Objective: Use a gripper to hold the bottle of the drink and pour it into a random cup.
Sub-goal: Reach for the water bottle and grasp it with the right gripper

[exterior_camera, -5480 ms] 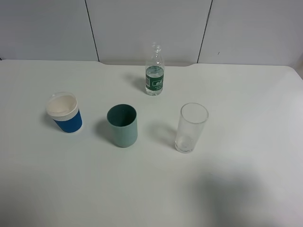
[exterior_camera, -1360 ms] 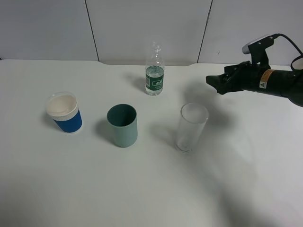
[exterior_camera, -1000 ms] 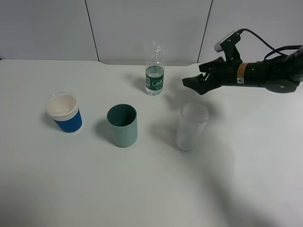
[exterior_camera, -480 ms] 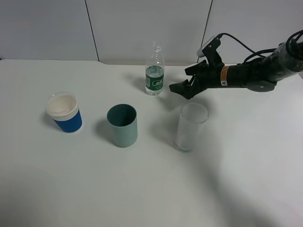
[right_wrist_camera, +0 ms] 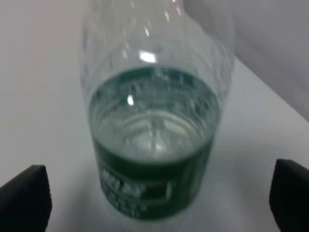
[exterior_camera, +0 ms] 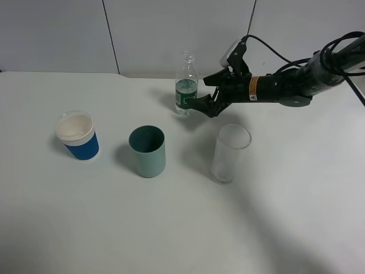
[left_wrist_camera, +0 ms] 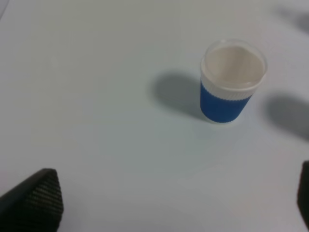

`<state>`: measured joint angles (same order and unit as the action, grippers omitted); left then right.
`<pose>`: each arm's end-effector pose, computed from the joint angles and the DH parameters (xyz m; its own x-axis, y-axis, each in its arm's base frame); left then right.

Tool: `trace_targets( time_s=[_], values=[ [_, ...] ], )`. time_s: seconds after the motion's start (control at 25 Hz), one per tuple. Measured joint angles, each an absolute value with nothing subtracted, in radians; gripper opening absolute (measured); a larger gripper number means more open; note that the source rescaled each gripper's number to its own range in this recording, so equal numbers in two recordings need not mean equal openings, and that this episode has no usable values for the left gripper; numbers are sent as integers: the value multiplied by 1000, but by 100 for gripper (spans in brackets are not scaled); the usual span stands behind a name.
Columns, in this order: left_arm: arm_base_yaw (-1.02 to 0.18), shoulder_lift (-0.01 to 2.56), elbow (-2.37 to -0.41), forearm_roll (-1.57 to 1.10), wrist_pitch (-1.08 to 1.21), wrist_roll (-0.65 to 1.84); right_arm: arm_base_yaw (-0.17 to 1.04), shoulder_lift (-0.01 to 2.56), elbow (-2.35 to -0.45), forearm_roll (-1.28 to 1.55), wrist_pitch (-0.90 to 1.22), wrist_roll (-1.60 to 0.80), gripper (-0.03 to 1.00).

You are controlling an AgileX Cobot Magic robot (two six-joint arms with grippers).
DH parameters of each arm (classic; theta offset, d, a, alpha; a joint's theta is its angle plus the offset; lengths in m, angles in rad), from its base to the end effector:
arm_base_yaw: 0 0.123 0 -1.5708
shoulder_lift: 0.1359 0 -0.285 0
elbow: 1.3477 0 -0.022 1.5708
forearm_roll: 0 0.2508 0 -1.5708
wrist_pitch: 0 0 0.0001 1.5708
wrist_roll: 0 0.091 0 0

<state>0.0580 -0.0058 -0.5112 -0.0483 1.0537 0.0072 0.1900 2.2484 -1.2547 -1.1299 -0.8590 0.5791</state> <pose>-0.0066 -0.0042 0.2810 -0.4329 -0.0418 -0.9005 -0.0274 0.9991 -0.0333 0.4192 0.1440 0.1061 -0.1301 -0.2907 -0.9479 -0.8467 0.5301 -0.0463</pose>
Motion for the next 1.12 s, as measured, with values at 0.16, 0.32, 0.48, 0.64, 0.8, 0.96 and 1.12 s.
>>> trace_targets(
  time_s=[0.16, 0.32, 0.48, 0.64, 0.8, 0.96, 1.12],
  values=[
    [58, -6, -511, -48, 1054, 7, 208, 2288, -1309, -1130, -862, 593, 100],
    [58, -6, -511, -48, 1054, 7, 218, 2328, -1370, -1131, -884, 630, 100],
    [58, -6, -511, -48, 1054, 7, 229, 2357, -1408, -1131, -898, 660, 100],
    [58, -6, -511, -48, 1054, 7, 234, 2369, -1419, -1131, -917, 665, 100],
    [58, -6, -511, -48, 1054, 7, 235, 2370, -1419, -1131, -956, 667, 100],
    [58, -6, -511, -48, 1054, 7, 235, 2370, -1419, -1131, -957, 667, 98],
    [58, -6, -511, -48, 1054, 7, 235, 2370, -1419, -1131, -957, 665, 75]
  ],
)
